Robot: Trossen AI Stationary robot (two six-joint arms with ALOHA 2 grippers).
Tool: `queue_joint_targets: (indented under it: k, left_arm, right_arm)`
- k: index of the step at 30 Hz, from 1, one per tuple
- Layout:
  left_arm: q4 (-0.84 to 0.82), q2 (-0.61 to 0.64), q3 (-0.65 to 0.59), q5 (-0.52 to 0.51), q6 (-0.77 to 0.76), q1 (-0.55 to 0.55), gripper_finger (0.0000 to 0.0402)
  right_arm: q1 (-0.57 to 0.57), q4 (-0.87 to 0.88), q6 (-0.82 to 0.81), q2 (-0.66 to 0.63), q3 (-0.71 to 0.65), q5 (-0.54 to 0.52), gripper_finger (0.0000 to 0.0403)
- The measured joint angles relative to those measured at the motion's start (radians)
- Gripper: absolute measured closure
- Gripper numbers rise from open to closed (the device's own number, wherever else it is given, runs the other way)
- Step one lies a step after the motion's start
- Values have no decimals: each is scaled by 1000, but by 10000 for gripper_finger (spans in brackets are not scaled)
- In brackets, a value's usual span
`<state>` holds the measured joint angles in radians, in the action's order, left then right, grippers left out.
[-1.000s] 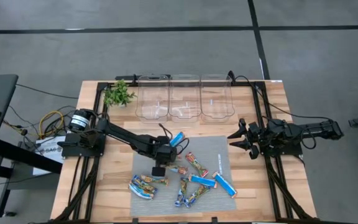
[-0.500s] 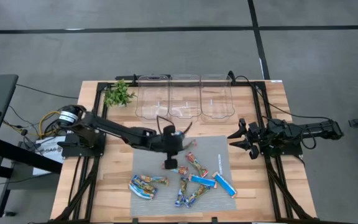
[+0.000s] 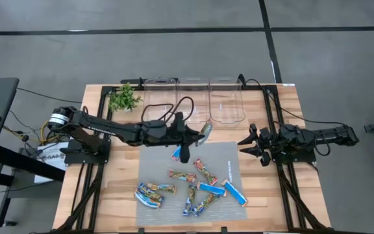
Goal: Pick and place Granola Bars by type
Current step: Put the red granola bar into the middle transparent bin
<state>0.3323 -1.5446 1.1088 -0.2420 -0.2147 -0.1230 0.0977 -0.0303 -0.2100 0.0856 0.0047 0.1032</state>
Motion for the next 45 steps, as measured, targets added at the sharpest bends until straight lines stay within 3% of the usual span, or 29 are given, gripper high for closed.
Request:
queue_joint_targets:
  k: [12, 30, 38, 45]
  left_arm:
    - [-66, -1, 0, 16, -17, 64, 388]
    - [-135, -1, 2, 25, -11, 510, 386]
    - [-147, -14, 6, 105, 30, 531, 387]
    - [-167, -113, 6, 195, 40, 514, 388]
  right_arm:
    - [0, 0, 0, 0, 0, 0, 261]
    - [0, 0, 0, 0, 0, 0, 261]
    - [0, 0, 0, 0, 0, 0, 261]
    - [0, 0, 0, 0, 0, 0, 259]
